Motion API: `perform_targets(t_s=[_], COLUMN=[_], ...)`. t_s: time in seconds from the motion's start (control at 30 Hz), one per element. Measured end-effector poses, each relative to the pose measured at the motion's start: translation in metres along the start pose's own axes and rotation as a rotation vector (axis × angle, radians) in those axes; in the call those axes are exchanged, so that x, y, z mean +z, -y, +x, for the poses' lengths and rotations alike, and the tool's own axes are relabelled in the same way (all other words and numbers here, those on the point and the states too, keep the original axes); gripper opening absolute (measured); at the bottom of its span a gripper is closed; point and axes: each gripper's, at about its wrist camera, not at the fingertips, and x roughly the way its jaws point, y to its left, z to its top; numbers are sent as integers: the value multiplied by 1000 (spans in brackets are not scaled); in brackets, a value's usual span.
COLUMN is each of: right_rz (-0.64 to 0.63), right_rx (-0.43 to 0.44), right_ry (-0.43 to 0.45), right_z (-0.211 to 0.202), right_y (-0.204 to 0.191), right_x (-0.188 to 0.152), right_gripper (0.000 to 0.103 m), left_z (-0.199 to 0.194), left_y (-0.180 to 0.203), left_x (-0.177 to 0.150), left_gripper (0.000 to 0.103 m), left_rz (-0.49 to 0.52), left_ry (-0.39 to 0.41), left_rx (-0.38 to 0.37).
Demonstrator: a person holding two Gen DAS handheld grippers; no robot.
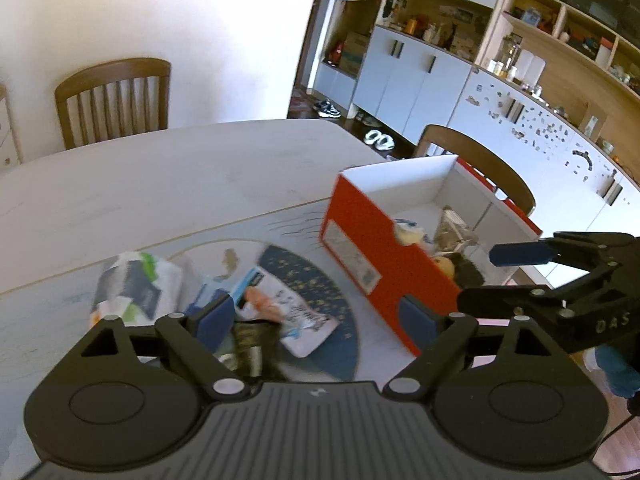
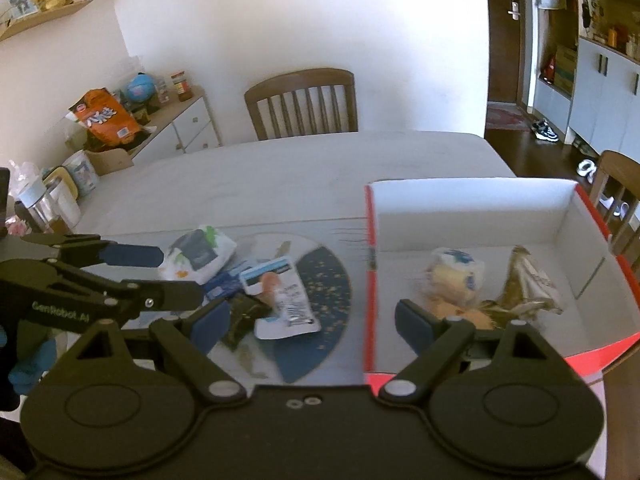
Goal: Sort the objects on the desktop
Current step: 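Withdraw both tools from the shoebox back over the snack pile, then move right tool to dark snack bar while left tool approaches tissue pack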
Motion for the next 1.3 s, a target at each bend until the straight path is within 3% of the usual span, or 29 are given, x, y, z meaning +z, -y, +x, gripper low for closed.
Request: perform_targets(t_s=[0.27,0.83,1.3], right_rz=[-29,-29,14], right_rx=[4,-25,-83], right_ry=[-18,-34,-61], right_z=[15,56,99], right_y=[-35,-81,-100], right_x=[-6,-18,-22], right_gripper=[90,89,86], left_z=[-1,20,56], left_y=[-37,-99,-136], left_x=[-9,-18,-17], left_gripper=[103,103,103], left_rz=[-24,-29,-15], left_ry=[6,2,-24], left_rx=[37,143,149])
